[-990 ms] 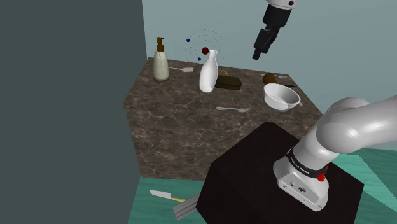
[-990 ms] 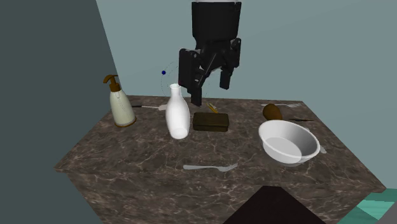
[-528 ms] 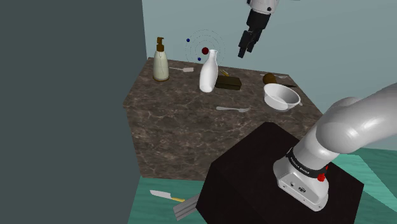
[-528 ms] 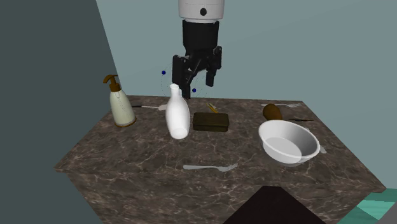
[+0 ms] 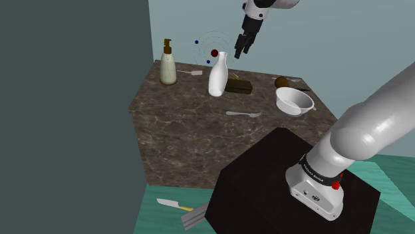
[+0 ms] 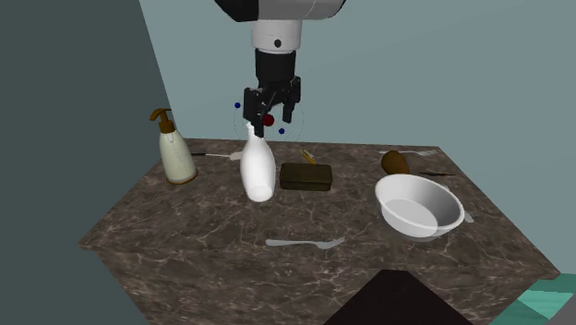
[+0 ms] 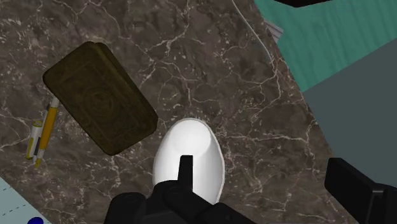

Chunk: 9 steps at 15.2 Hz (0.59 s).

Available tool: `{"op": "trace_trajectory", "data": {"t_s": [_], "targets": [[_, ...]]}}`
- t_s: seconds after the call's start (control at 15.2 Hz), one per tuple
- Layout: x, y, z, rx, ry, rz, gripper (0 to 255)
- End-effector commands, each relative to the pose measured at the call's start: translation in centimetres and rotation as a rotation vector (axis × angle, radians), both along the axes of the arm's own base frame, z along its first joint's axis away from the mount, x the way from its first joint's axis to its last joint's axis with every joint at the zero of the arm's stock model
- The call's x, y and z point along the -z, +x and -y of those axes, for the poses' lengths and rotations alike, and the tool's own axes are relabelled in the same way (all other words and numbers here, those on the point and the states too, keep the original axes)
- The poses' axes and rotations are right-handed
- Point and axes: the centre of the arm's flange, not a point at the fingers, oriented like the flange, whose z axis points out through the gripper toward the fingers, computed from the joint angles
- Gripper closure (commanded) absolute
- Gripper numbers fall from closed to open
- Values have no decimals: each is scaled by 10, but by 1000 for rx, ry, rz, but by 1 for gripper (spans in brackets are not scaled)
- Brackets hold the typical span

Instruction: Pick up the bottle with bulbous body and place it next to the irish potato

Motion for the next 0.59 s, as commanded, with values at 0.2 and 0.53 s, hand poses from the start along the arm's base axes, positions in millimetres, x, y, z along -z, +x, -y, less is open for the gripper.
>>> {"op": "trace_trajectory", "data": {"t_s": [0.2, 0.53], "targets": [[21, 59, 15, -23, 10, 19, 0], [40, 102, 26, -39, 18, 33, 0]]}}
